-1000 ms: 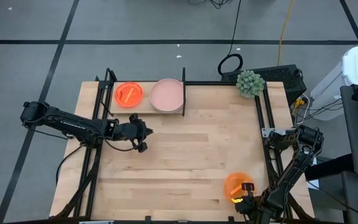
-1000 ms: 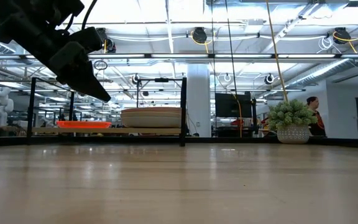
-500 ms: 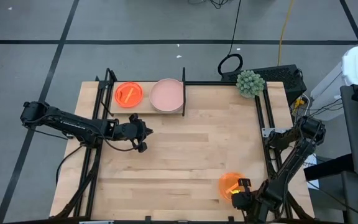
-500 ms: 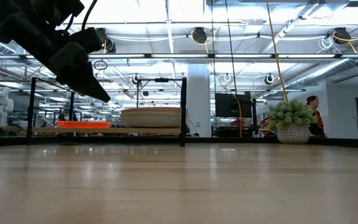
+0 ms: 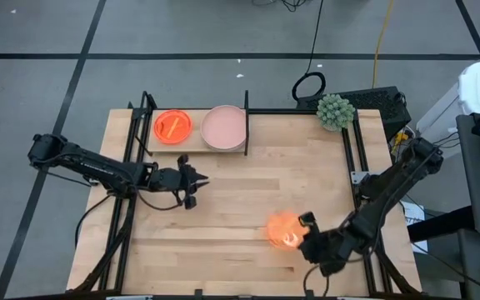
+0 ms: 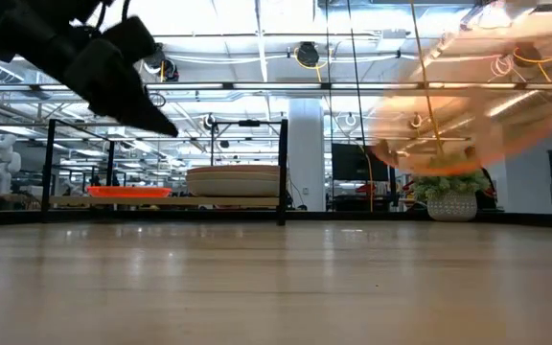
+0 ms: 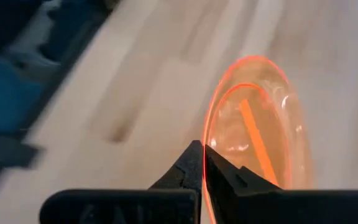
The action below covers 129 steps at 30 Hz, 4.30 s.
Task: Place and stack plates onto a shelf
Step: Stack the transparent orange plate on top of the orange transparent plate on the shelf
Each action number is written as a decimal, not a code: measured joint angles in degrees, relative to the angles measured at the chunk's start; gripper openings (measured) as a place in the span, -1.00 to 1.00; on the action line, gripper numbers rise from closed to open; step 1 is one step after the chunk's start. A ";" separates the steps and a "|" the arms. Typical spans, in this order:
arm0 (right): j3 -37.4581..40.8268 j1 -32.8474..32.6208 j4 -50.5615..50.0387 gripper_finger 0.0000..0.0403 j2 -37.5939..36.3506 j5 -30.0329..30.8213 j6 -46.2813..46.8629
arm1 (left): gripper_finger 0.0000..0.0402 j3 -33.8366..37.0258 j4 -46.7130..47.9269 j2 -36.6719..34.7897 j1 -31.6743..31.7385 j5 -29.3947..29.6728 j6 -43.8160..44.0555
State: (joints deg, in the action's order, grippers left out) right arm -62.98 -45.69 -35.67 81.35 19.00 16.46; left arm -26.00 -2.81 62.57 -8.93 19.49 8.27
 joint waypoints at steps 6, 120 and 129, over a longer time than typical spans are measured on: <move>-0.02 6.29 2.86 -1.00 -2.56 5.24 -20.22 | -0.17 0.02 -9.99 0.00 -2.72 -1.30 -7.30; -0.02 32.87 24.55 0.32 -9.09 -4.83 -24.57 | -0.96 -2.71 -10.90 -0.17 -10.13 -7.80 -31.92; -0.01 31.59 17.80 0.32 -10.39 -3.91 -21.87 | -0.96 -2.71 -2.95 -10.74 -7.18 -2.59 -27.18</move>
State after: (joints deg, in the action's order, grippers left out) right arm -62.99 -14.09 -17.87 70.96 15.09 -5.42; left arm -28.71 -5.76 51.82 -16.11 16.89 -18.91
